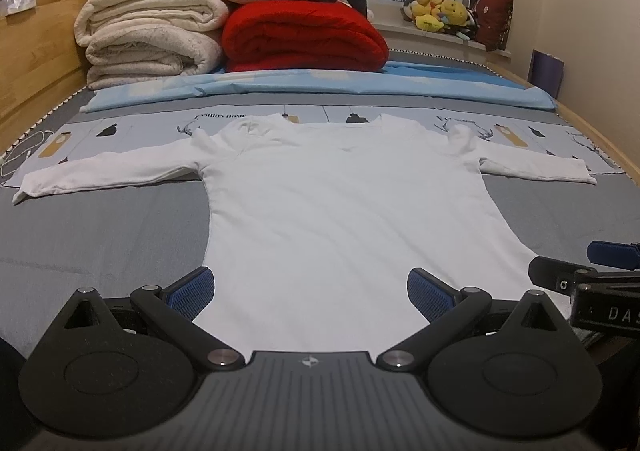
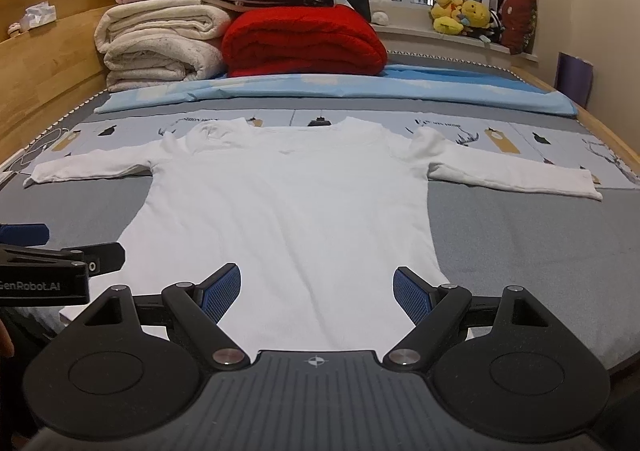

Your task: Fold small clothes

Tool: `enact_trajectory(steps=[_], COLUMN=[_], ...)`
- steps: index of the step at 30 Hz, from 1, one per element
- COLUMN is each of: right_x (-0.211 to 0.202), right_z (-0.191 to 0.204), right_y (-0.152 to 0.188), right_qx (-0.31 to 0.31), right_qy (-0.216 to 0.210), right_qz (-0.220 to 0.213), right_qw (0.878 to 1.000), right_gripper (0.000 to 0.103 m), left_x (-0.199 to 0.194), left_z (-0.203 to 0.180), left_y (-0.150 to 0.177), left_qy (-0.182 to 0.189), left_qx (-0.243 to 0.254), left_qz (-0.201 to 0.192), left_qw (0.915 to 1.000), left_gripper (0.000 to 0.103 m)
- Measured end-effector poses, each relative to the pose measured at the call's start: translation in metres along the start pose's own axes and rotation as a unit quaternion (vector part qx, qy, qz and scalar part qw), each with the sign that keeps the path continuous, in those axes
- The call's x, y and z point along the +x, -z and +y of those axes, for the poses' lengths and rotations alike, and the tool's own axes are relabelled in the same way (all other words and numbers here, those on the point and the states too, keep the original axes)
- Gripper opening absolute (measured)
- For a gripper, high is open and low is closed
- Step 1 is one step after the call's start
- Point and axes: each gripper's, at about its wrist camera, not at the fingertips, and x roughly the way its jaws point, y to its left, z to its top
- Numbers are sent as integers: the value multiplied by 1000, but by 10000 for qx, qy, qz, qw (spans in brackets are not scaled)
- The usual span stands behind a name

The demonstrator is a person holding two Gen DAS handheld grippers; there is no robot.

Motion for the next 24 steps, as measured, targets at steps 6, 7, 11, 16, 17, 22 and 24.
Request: enact_trajectory(steps=[6, 7, 11, 16, 17, 22, 24], right_x=[0, 0, 1, 12, 18, 50, 64], right_z=[-5, -4, -6, -40, -50, -99, -111], right_y=[-1, -1, -2, -10, -10, -5, 2], right_qx=[130, 125, 121, 756, 902, 1690, 1874], right_qy=[25, 26, 58, 470, 611, 1209, 1305], right_qz=[48, 48, 41, 76, 145, 747, 1020], right_qw=[9999, 9999, 9999, 9960, 9939, 9753, 9682], right_gripper=[83, 83, 81, 77, 77, 68, 68], left_x=[1, 1, 2, 26, 33, 82, 101], left_z=[0, 0, 2, 40, 49, 105, 122], left_y=[0, 0, 0, -15, -18, -20, -10], left_qy=[-85, -90, -112, -259, -318, -528, -551], left_qx=[85, 78, 68, -476, -526, -1012, -1257], left_qz=[136, 82, 71, 420, 536, 1305, 1775], left_qw=[9998, 9999, 9999, 9976, 9967, 9849, 9745], left_gripper=[103, 103, 103, 102, 100, 81, 80])
